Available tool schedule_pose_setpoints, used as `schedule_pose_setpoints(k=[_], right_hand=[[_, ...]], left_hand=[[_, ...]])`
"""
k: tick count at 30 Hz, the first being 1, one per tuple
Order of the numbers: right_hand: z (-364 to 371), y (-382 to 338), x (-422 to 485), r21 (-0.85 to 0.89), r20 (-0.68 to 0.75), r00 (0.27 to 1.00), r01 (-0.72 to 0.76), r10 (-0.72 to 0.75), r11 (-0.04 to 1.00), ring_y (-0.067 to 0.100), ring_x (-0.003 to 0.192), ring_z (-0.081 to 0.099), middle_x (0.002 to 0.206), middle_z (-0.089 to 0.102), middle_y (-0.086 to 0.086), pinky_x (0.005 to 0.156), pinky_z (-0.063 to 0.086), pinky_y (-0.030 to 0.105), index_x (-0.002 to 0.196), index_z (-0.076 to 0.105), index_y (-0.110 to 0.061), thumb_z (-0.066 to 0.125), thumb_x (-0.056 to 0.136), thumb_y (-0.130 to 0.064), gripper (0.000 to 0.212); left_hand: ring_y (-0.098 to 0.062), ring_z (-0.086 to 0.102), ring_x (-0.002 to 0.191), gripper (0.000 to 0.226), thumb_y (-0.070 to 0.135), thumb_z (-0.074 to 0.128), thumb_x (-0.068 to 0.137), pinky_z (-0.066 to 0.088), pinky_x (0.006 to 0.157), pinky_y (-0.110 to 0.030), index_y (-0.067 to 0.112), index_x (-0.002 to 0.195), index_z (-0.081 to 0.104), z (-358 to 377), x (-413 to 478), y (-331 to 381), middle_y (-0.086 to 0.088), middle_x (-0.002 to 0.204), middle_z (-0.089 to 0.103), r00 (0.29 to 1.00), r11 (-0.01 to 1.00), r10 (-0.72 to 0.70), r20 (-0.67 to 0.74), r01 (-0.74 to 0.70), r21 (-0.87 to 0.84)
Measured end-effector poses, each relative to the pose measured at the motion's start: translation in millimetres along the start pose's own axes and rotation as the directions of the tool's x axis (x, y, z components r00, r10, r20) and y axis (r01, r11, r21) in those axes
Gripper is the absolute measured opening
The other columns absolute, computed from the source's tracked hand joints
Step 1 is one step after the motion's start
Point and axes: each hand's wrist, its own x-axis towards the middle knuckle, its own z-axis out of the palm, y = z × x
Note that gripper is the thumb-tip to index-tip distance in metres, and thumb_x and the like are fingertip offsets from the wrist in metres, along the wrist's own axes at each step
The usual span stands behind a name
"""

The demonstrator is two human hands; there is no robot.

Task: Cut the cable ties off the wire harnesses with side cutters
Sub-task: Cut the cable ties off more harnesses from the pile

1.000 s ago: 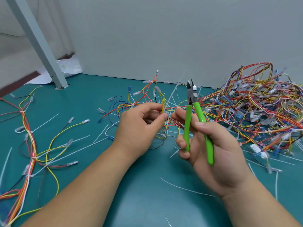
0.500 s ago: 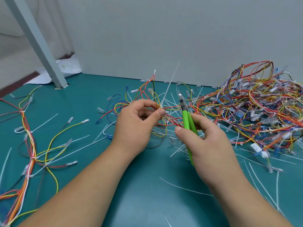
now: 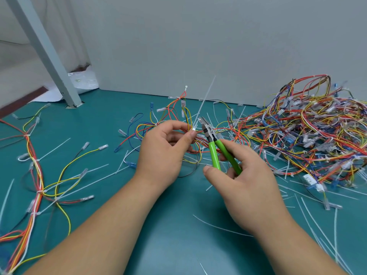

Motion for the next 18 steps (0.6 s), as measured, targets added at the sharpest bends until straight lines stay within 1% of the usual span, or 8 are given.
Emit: schedule_pose_setpoints(k=[3, 8, 10, 12, 14, 16, 18], right_hand=[[-0.1, 1.0, 1.2, -0.006, 0.017, 1.0, 0.001, -0.001, 1.0, 0.002, 0.07, 0.054, 0.094, 0.061, -0.016, 0.067, 0.037, 0.014, 0.1, 0.065, -0.053, 0.071, 0.07, -0.048, 0.031], [0.3, 2.4, 2.4, -0.012, 0.043, 0.999, -0.019, 0.019, 1.0, 0.0, 0.072, 0.054, 0.094, 0.062, -0.015, 0.071, 0.039, 0.019, 0.094, 0.064, -0.056, 0.071, 0.069, -0.047, 0.027], [0.5, 2.3, 1.7, -0.017, 0.045, 0.999, -0.022, 0.022, 1.0, 0.001, 0.071, 0.054, 0.096, 0.063, -0.015, 0.071, 0.04, 0.02, 0.093, 0.064, -0.055, 0.071, 0.068, -0.047, 0.028], [-0.4, 1.7, 1.8, -0.009, 0.035, 0.999, -0.027, 0.027, 1.0, 0.003, 0.068, 0.054, 0.096, 0.064, -0.014, 0.069, 0.04, 0.02, 0.092, 0.064, -0.056, 0.07, 0.068, -0.046, 0.027], [-1.7, 0.9, 1.8, 0.0, 0.023, 1.0, -0.019, 0.019, 1.0, 0.006, 0.061, 0.05, 0.096, 0.065, -0.011, 0.062, 0.04, 0.019, 0.096, 0.064, -0.054, 0.07, 0.068, -0.045, 0.03], [-1.8, -0.1, 1.0, 0.009, 0.018, 1.0, -0.005, 0.005, 1.0, 0.007, 0.058, 0.048, 0.096, 0.065, -0.01, 0.058, 0.038, 0.016, 0.096, 0.065, -0.051, 0.07, 0.069, -0.044, 0.029], [-0.8, -2.0, -0.2, 0.018, 0.02, 1.0, 0.014, -0.015, 1.0, 0.008, 0.058, 0.049, 0.095, 0.065, -0.011, 0.058, 0.04, 0.015, 0.094, 0.065, -0.056, 0.071, 0.069, -0.042, 0.03]], left_hand=[[-0.013, 0.073, 0.061, 0.016, 0.011, 0.075, 0.09, 0.051, 0.058, -0.014, 0.025, 0.09, 0.068, 0.2, -0.4, -0.2, 0.003, 0.075, 0.077, 1.0, 1.0, 0.022, 0.018, -0.022, 0.002], [-0.011, 0.07, 0.065, 0.023, 0.009, 0.075, 0.09, 0.052, 0.06, -0.014, 0.031, 0.089, 0.068, 1.0, -1.1, -1.2, -0.002, 0.078, 0.075, 0.998, 0.998, 0.059, 0.031, -0.059, 0.009], [-0.01, 0.07, 0.064, 0.023, 0.008, 0.074, 0.09, 0.052, 0.059, -0.014, 0.03, 0.088, 0.068, 1.2, -0.8, -1.1, -0.001, 0.078, 0.075, 0.998, 0.998, 0.059, 0.019, -0.059, 0.002], [-0.01, 0.071, 0.062, 0.021, 0.008, 0.074, 0.09, 0.052, 0.058, -0.013, 0.028, 0.088, 0.068, 0.6, 0.1, -1.1, 0.001, 0.078, 0.076, 0.999, 0.999, 0.048, -0.002, -0.048, -0.008], [-0.012, 0.073, 0.063, 0.02, 0.011, 0.075, 0.09, 0.053, 0.06, -0.014, 0.029, 0.087, 0.069, -0.2, 1.5, -1.2, 0.002, 0.078, 0.076, 0.999, 0.999, 0.043, -0.021, -0.043, 0.016], [-0.013, 0.073, 0.064, 0.019, 0.012, 0.076, 0.089, 0.053, 0.061, -0.016, 0.029, 0.087, 0.069, -0.4, 2.2, -1.8, 0.001, 0.078, 0.076, 0.999, 0.999, 0.04, -0.028, -0.04, 0.021], [-0.013, 0.072, 0.063, 0.018, 0.012, 0.076, 0.089, 0.055, 0.061, -0.018, 0.028, 0.088, 0.069, -0.5, 1.8, -2.8, -0.002, 0.078, 0.076, 0.999, 0.999, 0.038, -0.029, -0.038, 0.01]])
